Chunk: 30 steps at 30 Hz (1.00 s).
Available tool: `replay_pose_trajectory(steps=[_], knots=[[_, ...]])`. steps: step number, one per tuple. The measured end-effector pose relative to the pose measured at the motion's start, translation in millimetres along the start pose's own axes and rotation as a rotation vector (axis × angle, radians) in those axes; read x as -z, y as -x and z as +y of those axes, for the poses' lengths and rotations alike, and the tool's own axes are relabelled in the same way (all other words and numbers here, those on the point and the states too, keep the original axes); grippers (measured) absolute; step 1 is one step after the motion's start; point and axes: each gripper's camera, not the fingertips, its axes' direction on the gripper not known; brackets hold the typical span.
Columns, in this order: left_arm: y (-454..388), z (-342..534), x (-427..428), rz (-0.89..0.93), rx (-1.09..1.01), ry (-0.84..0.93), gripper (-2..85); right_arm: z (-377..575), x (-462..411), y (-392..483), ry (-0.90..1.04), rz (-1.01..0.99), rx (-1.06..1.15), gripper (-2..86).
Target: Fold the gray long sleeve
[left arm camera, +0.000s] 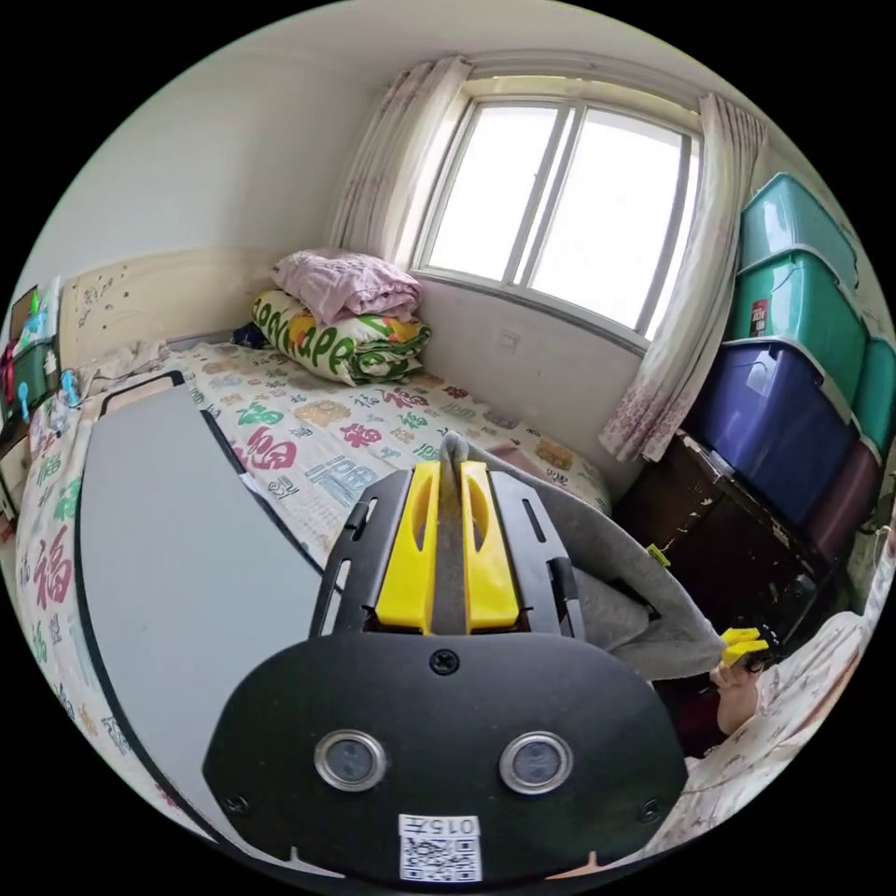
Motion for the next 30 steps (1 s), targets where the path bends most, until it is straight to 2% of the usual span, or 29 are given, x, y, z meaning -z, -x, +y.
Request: replay_pose_trajectory(steps=[3,5,8,11,14,17,20,24,30], knots=[[63.4,96.0,78.9,-0.072,0.065,-0.024,3.5,19.7,-34.0,43.3,0.1,-0.181,0.081,1.1],[124.1,179.1,130.6,-0.148,0.15,0.016,3.5,37.9,-72.3,75.6,0.191,-0.32,0.112,1.1],[183.5,279.8,163.0,-0.249,0.222,0.099,3.9,61.2,-130.1,118.5,0.366,-0.446,0.138,1.0],[226.2,369.7,164.4,-0.28,0.281,0.173,5.1,82.4,-176.5,150.6,0.553,-0.507,0.143,0.9],[255.3,441.3,183.3,-0.299,0.356,0.095,6.3,96.2,-194.6,154.3,0.65,-0.482,0.096,0.7],[283.0,494.9,197.0,-0.192,0.42,-0.021,9.2,100.2,-201.2,151.1,0.705,-0.462,0.078,0.5],[303.5,528.4,178.2,-0.095,0.466,-0.045,12.0,102.0,-212.2,158.7,0.768,-0.407,0.112,0.5],[316.1,536.3,161.8,0.036,0.491,-0.14,13.3,99.5,-226.2,175.1,0.812,-0.355,0.136,0.4],[313.2,542.9,92.2,-0.073,0.425,0.076,11.9,81.8,-255.9,201.8,0.869,-0.299,0.178,0.3]])
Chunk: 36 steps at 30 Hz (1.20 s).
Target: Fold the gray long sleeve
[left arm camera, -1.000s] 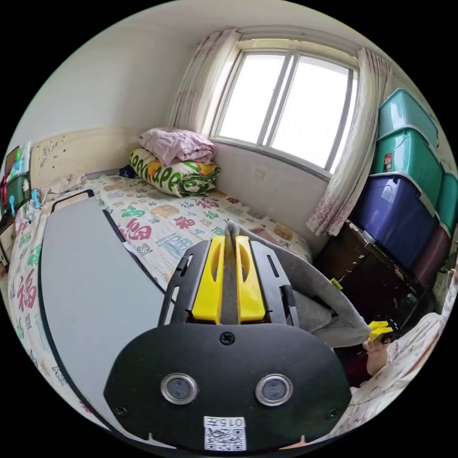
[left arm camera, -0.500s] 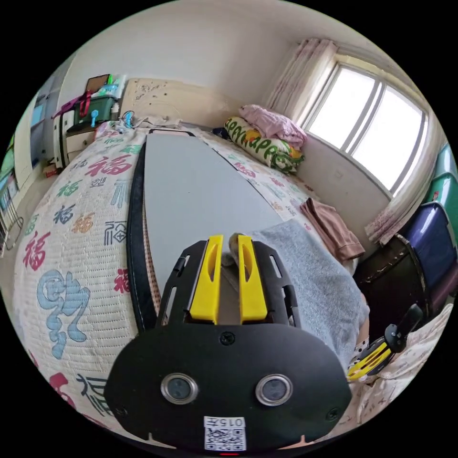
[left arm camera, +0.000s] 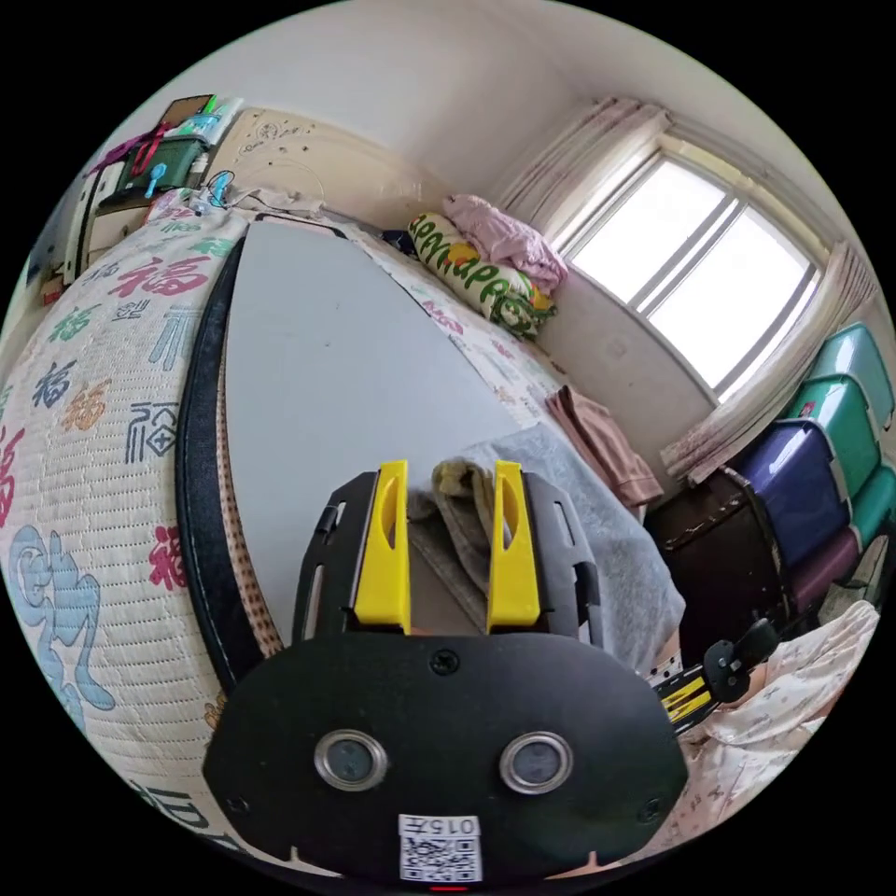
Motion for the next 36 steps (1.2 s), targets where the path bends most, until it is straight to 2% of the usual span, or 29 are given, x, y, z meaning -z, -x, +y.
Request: replay_pose_trajectory(steps=[5,14,19,24,27,30,32,36], knots=[[6.4,13.2,-48.0,-0.101,-0.018,0.1,8.0,-34.2,1.5,5.7,0.027,-0.009,0.008,0.1],[8.7,26.1,-90.0,-0.125,0.0,0.114,7.8,-108.1,-8.4,17.4,0.098,-0.015,-0.01,1.0],[9.8,35.4,-81.0,-0.091,0.025,0.068,7.8,-143.7,8.7,31.1,0.111,-0.02,0.002,3.9],[2.8,43.6,-66.1,-0.095,-0.002,0.053,7.6,-169.3,54.3,36.8,0.075,-0.081,0.041,2.5],[9.7,50.0,-59.2,-0.043,0.022,0.027,7.7,-192.1,96.0,30.7,-0.014,-0.094,0.03,2.6],[20.1,59.6,-63.2,0.022,0.07,0.012,9.8,-221.5,141.8,12.5,-0.155,0.039,-0.027,5.1],[22.6,66.0,-76.9,0.057,0.099,0.029,13.5,-248.2,174.2,-20.5,-0.268,0.149,-0.142,8.3],[6.8,62.1,-99.6,0.027,0.074,0.074,17.4,-298.5,208.8,-96.9,-0.369,0.078,-0.236,12.6]])
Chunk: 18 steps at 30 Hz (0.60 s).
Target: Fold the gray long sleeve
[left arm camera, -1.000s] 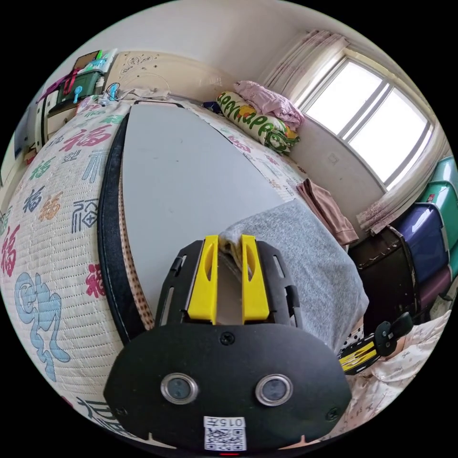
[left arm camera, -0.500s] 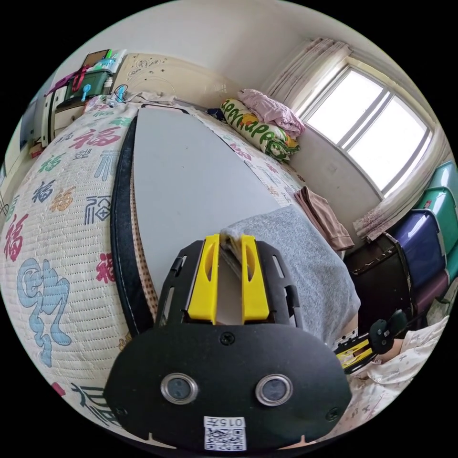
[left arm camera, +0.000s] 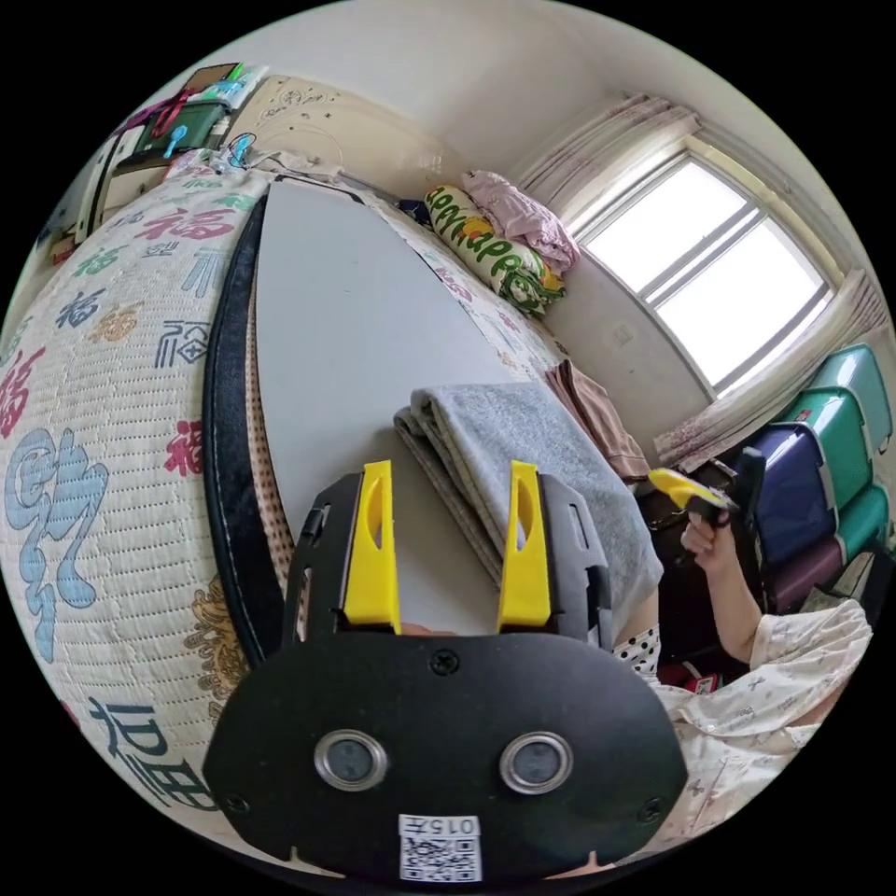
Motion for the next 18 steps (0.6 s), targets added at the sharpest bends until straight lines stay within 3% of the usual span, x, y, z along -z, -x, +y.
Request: replay_pose_trajectory(steps=[3,7,18], knots=[[-22.1,-10.3,-22.5,-0.067,-0.08,0.036,19.5,-63.3,-20.4,-47.9,0.017,0.116,-0.109,15.3],[-31.8,-27.6,-53.2,-0.128,-0.132,0.073,21.0,-138.0,-59.9,-86.3,0.078,0.06,-0.187,16.8],[-1.3,-102.1,-55.3,-0.008,-0.02,0.018,21.1,-240.7,-157.5,-125.3,0.227,-0.078,-0.305,16.3]])
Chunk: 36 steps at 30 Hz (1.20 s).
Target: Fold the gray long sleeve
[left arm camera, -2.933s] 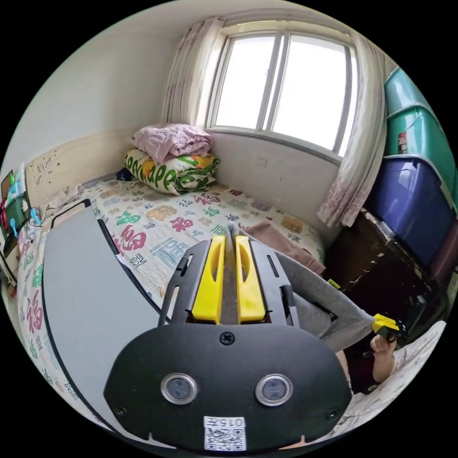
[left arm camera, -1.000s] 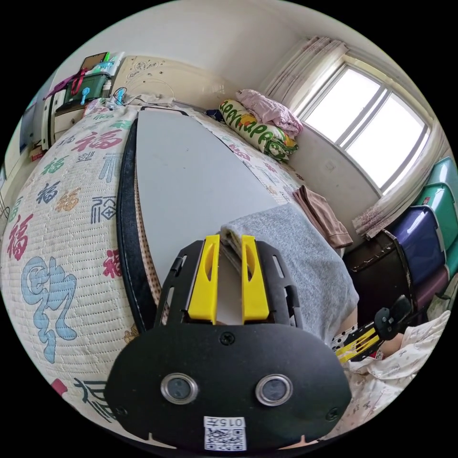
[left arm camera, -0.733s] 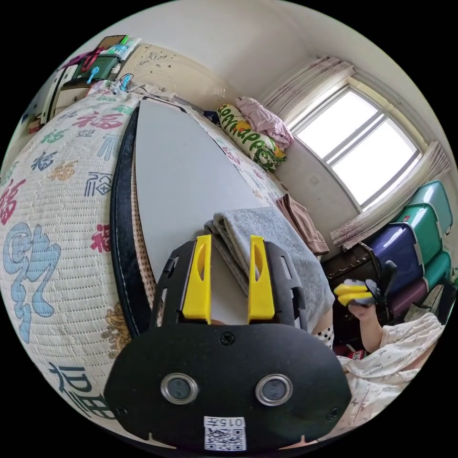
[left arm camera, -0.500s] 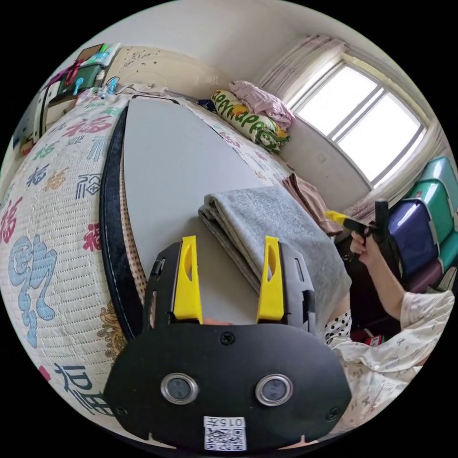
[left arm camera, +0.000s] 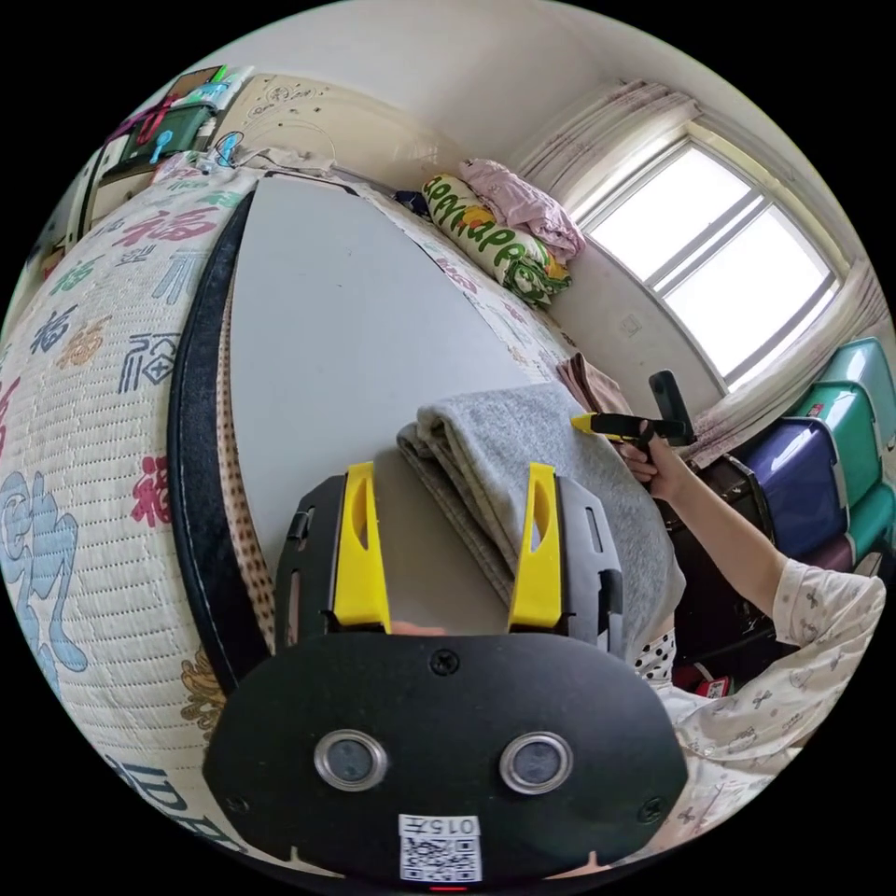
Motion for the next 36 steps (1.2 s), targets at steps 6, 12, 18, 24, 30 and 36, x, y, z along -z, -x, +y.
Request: replay_pose_trajectory(steps=[6,12,18,24,30,36], knots=[[0.0,-47.0,-1.6,0.01,0.023,-0.02,19.0,-28.7,-6.6,-4.8,0.026,-0.029,0.028,14.9],[-24.6,-96.3,-3.6,0.001,-0.007,0.012,17.6,-19.6,-16.9,-32.9,-0.031,-0.116,0.006,12.0],[-46.2,-130.1,13.3,0.033,-0.053,0.077,12.3,8.7,-31.2,-43.9,-0.069,-0.091,0.047,9.5],[-101.7,-151.7,74.5,0.057,-0.169,0.004,9.5,72.7,-24.0,-39.6,-0.2,-0.014,0.154,8.3],[-223.1,-131.9,207.1,0.151,-0.419,-0.195,8.2,185.6,20.6,-55.6,-0.424,-0.122,0.251,8.1],[-353.5,-119.0,352.0,0.226,-0.576,-0.352,7.6,310.3,63.5,-92.9,-0.582,-0.247,0.342,7.8]])
